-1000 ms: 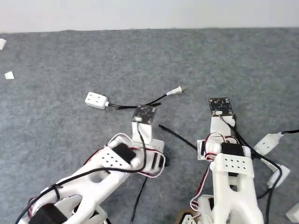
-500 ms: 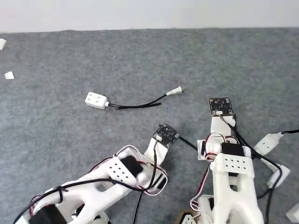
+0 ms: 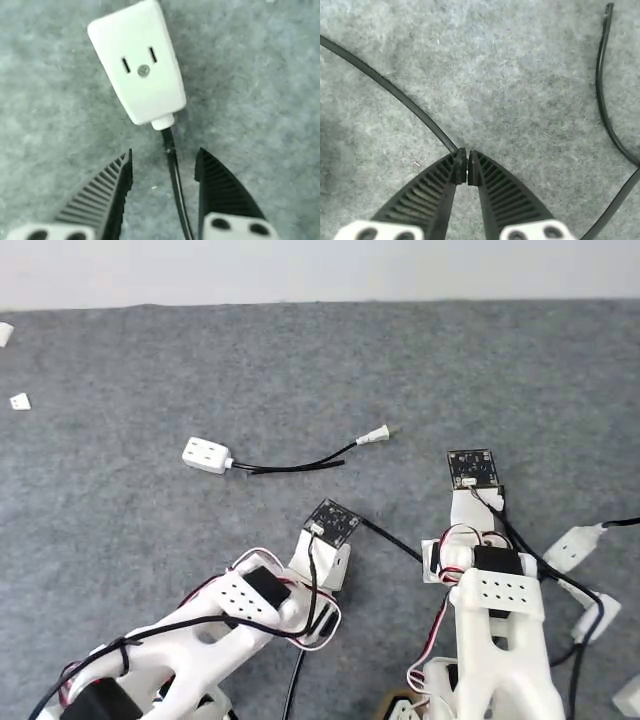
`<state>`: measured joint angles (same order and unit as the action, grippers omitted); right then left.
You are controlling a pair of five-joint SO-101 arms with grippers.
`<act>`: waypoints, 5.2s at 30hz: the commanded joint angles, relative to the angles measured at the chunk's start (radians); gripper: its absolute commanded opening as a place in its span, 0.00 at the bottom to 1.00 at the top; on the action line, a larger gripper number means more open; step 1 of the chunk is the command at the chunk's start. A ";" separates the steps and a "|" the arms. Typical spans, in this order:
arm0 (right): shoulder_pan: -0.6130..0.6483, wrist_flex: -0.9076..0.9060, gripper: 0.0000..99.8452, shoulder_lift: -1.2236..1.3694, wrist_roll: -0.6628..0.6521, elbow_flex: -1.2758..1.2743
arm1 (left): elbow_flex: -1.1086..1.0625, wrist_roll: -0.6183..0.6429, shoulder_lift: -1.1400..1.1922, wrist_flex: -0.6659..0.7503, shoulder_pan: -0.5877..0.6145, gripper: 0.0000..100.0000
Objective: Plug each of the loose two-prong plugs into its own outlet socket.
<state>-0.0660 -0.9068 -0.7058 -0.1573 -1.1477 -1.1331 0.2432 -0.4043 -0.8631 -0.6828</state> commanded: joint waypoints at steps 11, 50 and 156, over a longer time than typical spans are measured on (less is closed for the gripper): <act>0.002 0.004 0.01 -0.028 -0.015 0.014 | -0.073 -0.006 -0.029 0.011 -0.097 0.01; 0.008 -0.004 0.01 -0.028 -0.015 0.015 | -0.395 0.453 -0.434 0.529 0.118 0.02; 0.010 -0.002 0.01 -0.028 -0.041 0.015 | 0.516 0.210 0.450 -0.110 0.431 0.02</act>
<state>-0.0660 -0.9099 -0.7181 -0.1864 -1.1477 -0.6299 0.4442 0.0806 -1.0058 -0.3253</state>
